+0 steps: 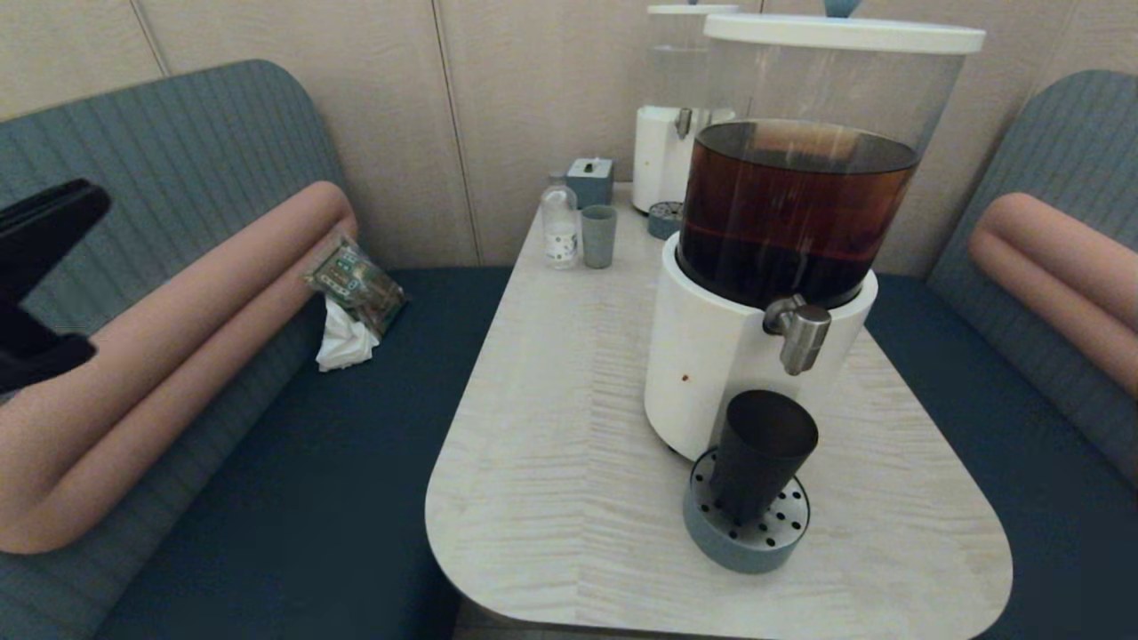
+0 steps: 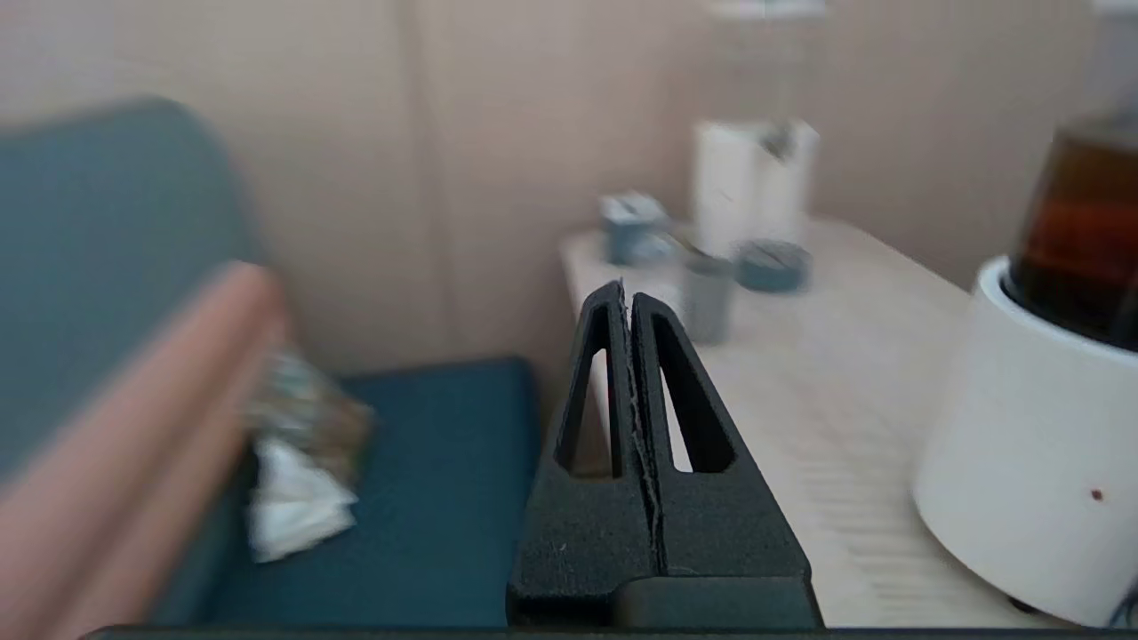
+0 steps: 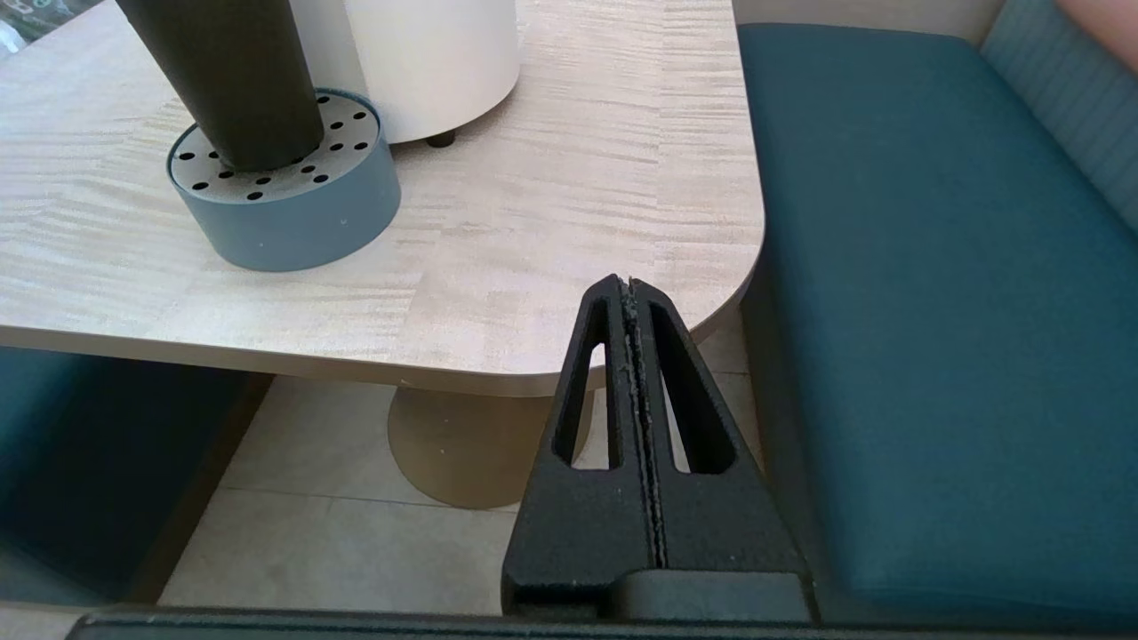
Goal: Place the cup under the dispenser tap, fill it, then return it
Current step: Turn on the faucet
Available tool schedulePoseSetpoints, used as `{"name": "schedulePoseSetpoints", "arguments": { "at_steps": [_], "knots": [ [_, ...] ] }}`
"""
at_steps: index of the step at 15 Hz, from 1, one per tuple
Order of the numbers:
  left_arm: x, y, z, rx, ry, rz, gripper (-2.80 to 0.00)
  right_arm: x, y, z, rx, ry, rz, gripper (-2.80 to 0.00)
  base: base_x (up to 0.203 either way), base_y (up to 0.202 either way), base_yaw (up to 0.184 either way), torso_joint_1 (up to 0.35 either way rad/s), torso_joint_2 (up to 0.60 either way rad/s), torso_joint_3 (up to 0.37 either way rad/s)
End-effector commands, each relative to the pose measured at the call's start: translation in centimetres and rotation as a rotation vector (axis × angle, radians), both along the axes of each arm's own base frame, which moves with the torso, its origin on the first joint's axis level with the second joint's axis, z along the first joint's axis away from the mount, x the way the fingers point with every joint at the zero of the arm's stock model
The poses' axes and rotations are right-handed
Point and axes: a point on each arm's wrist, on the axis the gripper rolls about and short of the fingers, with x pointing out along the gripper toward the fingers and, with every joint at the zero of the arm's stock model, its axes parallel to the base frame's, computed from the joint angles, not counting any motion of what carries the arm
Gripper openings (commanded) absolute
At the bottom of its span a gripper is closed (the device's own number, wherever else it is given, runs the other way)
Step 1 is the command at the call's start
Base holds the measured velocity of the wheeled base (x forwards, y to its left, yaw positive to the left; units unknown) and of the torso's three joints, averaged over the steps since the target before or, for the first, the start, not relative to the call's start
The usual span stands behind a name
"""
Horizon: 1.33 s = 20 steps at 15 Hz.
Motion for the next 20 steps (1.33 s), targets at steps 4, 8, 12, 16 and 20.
{"name": "schedulePoseSetpoints", "arguments": {
  "at_steps": [4, 8, 12, 16, 20],
  "knots": [
    [-9.1, 0.4, -1.4, -0.013, -0.164, 0.080, -2.80, 0.0, 0.0, 0.0, 0.000, 0.001, 0.000, -2.80, 0.000, 0.000, 0.000, 0.000, 0.00, 0.000],
    [-11.9, 0.4, -3.5, -0.012, -0.175, 0.097, -2.80, 0.0, 0.0, 0.0, 0.000, 0.001, 0.000, -2.80, 0.000, 0.000, 0.000, 0.000, 0.00, 0.000],
    [-13.9, 0.3, -5.8, -0.013, -0.168, 0.092, -2.80, 0.0, 0.0, 0.0, 0.000, 0.001, 0.000, -2.80, 0.000, 0.000, 0.000, 0.000, 0.00, 0.000],
    [-14.6, 0.3, -9.1, -0.001, -0.112, 0.087, -2.80, 0.0, 0.0, 0.0, 0.000, 0.001, 0.000, -2.80, 0.000, 0.000, 0.000, 0.000, 0.00, 0.000],
    [-13.7, 0.3, -12.0, 0.003, -0.083, 0.092, -2.80, 0.0, 0.0, 0.0, 0.000, 0.001, 0.000, -2.80, 0.000, 0.000, 0.000, 0.000, 0.00, 0.000]
  ]
}}
